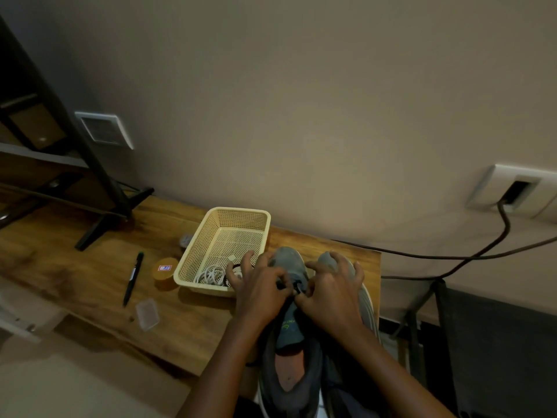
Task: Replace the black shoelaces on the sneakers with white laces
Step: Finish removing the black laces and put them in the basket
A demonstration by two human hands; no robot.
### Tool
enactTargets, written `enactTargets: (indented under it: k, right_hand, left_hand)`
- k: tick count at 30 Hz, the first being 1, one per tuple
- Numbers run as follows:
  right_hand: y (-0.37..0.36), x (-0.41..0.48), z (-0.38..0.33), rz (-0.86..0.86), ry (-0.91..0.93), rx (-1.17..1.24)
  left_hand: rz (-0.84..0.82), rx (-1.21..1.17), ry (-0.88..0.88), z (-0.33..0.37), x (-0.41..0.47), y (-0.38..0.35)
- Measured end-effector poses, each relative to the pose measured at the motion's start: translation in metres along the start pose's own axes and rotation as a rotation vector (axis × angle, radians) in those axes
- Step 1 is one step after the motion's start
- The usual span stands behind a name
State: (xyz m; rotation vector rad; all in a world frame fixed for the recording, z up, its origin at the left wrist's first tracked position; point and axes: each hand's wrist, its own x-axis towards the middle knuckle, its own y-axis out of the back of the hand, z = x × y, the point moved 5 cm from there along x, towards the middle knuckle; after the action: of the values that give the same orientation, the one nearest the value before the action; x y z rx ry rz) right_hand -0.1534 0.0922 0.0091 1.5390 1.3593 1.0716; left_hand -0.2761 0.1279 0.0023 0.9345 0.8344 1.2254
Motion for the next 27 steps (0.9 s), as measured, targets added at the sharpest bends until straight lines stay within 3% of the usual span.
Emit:
enactTargets:
  k: [9,12,17,22,27]
  right_hand:
    - [0.002,-0.001,-0.002,-0.013,-0.011,-0.004]
    - [0.004,-0.001,-0.002,-0.007,-0.014,0.012]
    - [0.007,-0.001,-0.003,-0.008,-0.015,0.021]
    - [0.004,0.001,-0.002,-0.017,-0.033,0.006]
    - [0.003,0.0,0.0,-0.014,-0.039,0.011]
  left_hand:
    - [0.267,-0.153,0.287,-0.04,-0.001,0.026]
    - [0.226,-0.149,0.182,-0.032,0.001,0.025]
    - [-0.036,-0.02,-0.054,0.0,-0.002,0.002]
    - [0.026,0.013,0.002,-0.001,0.002,0.003]
    - [0.14,-0.02,0.191,-0.023,0.0,0.017]
